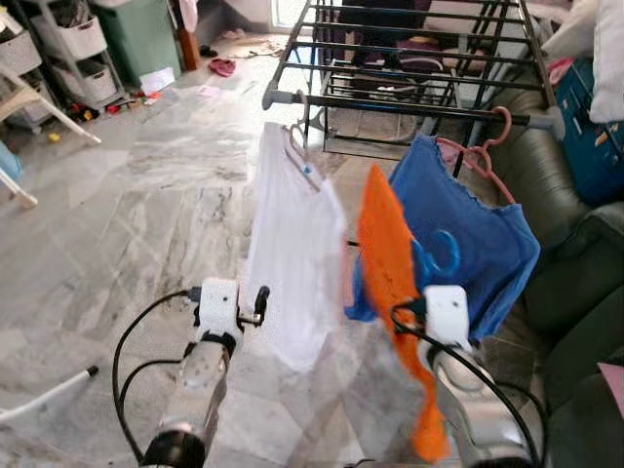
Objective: Hang hanger
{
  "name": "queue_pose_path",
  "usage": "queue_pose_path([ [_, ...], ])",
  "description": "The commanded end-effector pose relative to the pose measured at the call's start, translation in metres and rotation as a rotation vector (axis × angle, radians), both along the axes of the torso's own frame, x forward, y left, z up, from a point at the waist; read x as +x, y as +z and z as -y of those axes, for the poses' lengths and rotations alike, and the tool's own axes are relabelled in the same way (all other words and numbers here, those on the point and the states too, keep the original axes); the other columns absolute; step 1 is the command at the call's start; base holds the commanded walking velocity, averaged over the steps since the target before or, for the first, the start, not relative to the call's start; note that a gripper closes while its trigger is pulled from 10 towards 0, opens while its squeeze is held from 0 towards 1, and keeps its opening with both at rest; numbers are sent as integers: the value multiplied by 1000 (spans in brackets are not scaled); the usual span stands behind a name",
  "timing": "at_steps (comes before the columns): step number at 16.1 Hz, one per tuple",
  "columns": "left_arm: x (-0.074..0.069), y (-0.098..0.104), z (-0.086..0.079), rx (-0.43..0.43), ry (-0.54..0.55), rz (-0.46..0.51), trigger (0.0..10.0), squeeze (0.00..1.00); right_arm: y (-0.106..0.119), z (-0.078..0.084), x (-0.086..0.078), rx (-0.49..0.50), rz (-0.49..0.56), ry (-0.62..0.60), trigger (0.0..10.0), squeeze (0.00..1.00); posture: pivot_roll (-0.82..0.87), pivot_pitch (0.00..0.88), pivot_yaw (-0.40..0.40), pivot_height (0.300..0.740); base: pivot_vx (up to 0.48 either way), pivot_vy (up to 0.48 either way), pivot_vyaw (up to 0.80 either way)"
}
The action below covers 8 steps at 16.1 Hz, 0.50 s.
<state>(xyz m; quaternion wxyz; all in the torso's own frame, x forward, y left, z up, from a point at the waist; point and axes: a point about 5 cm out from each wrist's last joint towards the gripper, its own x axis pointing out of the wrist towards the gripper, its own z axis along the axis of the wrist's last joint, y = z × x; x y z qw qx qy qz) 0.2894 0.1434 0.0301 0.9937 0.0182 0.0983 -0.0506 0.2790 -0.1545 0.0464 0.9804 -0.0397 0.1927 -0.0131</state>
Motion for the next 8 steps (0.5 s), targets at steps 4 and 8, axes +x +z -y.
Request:
queue_pose_path([
  [4, 2, 11, -7, 7, -23, 45, 10000, 0, 2, -2, 9, -12, 33, -39, 10000, 0, -10, 100, -24, 740, 0, 0, 0],
  [8, 13, 25, 5, 5, -101, 93, 10000, 0, 2, 18, 6, -21, 47, -158, 10000, 0, -48, 130, 6, 740, 0, 0, 0],
])
